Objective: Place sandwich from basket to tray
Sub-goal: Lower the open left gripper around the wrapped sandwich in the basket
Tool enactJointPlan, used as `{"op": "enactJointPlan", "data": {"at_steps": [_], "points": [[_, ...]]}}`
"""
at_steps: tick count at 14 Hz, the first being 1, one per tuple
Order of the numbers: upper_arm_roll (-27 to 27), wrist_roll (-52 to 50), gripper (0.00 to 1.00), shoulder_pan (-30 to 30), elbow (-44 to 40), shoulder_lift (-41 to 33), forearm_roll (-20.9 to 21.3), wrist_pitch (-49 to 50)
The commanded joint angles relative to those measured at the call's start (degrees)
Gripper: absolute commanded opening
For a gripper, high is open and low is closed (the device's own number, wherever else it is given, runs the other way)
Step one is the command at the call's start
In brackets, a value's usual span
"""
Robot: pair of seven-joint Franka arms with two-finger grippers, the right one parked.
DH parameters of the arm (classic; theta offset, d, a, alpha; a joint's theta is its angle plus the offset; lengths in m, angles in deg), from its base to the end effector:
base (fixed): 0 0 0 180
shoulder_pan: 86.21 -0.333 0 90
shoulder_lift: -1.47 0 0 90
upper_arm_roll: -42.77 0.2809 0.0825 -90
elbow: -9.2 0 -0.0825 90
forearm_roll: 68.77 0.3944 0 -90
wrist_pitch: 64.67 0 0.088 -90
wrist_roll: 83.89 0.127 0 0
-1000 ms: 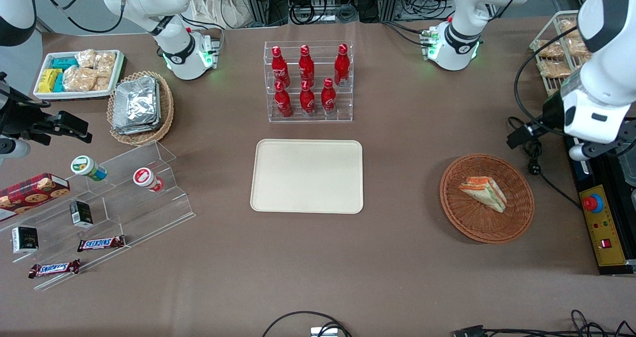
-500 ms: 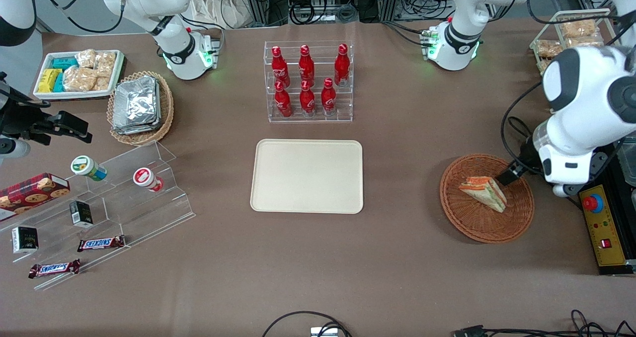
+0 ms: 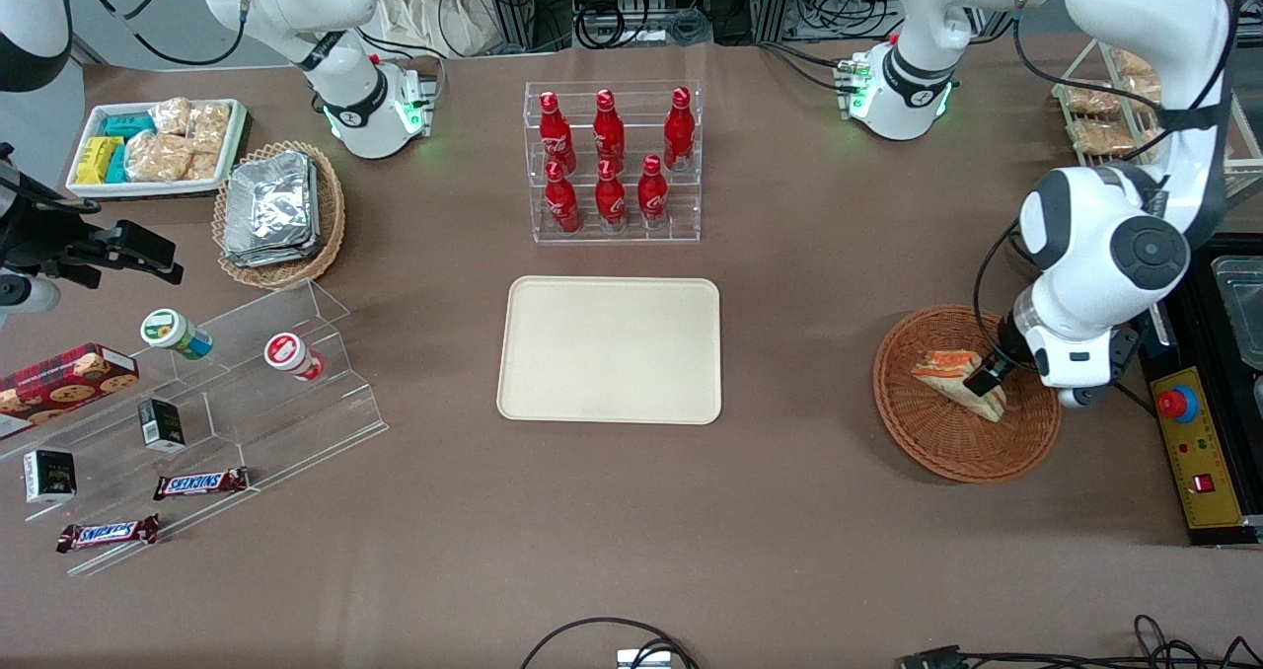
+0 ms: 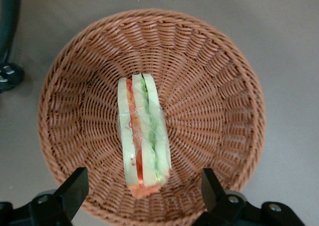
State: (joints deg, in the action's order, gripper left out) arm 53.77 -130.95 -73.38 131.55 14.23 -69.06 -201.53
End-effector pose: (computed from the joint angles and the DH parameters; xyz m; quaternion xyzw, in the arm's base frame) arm 0.5712 -0.0173 0.2456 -0.9231 -0.3836 -0.0238 0.0104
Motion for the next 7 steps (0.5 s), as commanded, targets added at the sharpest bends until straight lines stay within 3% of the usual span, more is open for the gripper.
{"op": "enactJointPlan", "data": {"at_steps": [1, 7], "points": [[-0.1, -1.0, 1.00, -0.1, 2.4, 1.5, -0.5, -5.6], [-0.1, -1.7, 1.00, -0.1, 2.9, 4.5, -3.0, -9.0]]}}
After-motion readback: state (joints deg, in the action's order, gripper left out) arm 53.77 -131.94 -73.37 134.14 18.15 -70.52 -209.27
